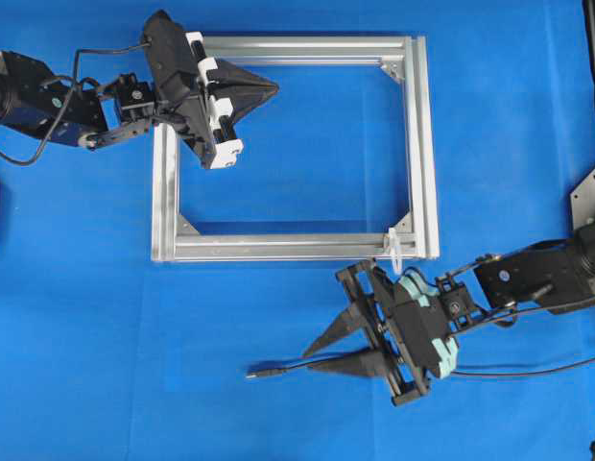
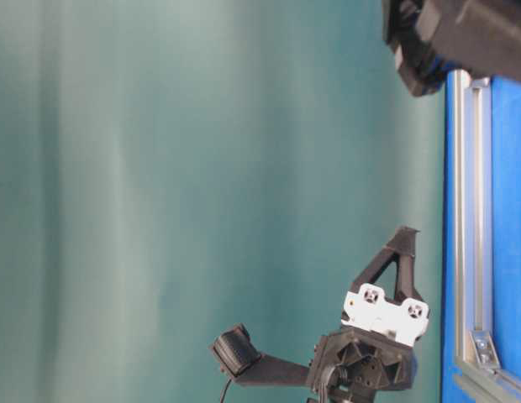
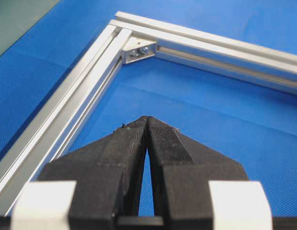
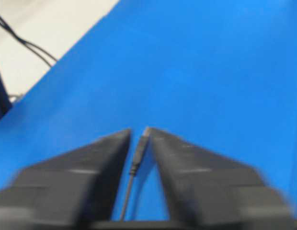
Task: Insert the wire through the string loop located on the right side.
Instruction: 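Lower the right gripper onto the black USB cable and grasp it near the plug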
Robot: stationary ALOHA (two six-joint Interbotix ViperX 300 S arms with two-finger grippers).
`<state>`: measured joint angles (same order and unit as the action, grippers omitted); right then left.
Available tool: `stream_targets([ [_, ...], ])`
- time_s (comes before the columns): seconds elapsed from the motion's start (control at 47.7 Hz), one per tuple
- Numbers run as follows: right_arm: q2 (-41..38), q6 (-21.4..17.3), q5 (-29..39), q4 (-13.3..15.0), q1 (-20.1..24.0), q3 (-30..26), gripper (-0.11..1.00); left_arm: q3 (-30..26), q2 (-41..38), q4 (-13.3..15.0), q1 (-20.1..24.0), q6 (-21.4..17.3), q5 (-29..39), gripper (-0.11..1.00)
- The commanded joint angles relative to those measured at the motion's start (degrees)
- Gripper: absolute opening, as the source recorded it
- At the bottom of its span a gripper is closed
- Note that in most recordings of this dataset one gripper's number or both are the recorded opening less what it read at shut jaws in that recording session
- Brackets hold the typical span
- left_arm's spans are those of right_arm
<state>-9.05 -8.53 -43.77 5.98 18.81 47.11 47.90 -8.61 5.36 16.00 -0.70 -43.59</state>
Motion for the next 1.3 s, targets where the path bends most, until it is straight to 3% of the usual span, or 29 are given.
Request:
stream_targets([
  [0.0,1.85,-0.88,-0.18,-0.26,0.70,-1.14,0.35,-0.79,1.76,-0.18,0.09,-0.09,-0.26,0.00],
  [0.126,1.85,-2.02,-0.18,-1.67,1.41,-1.32,0.74,-0.79,1.76,-0.18,0.18,-0.09,-0.26,0.00],
  [0.21,1.85,-2.02,-0.18,-3.43,1.41,-1.32,0.91,-0.79,1.85,-0.18,0.18,-0.09,-0.26,0.00],
  [0.608,-2.90,-2.02,0.26,-5.89,2.46,-3.25,0.91,-0.88,1.76,-0.18,0.18,-0.09,-0.26,0.00],
  [1.006,-12.13,-2.11,-0.53,-13.80,3.87,-5.80,0.91,-0.70,1.85,-0.18,0.26,-0.18,0.44,0.00],
  [1.278,-13.27,-2.11,-0.79,-15.56,4.75,-6.15,0.90,-0.70,1.76,-0.26,0.53,-0.18,0.62,0.00],
])
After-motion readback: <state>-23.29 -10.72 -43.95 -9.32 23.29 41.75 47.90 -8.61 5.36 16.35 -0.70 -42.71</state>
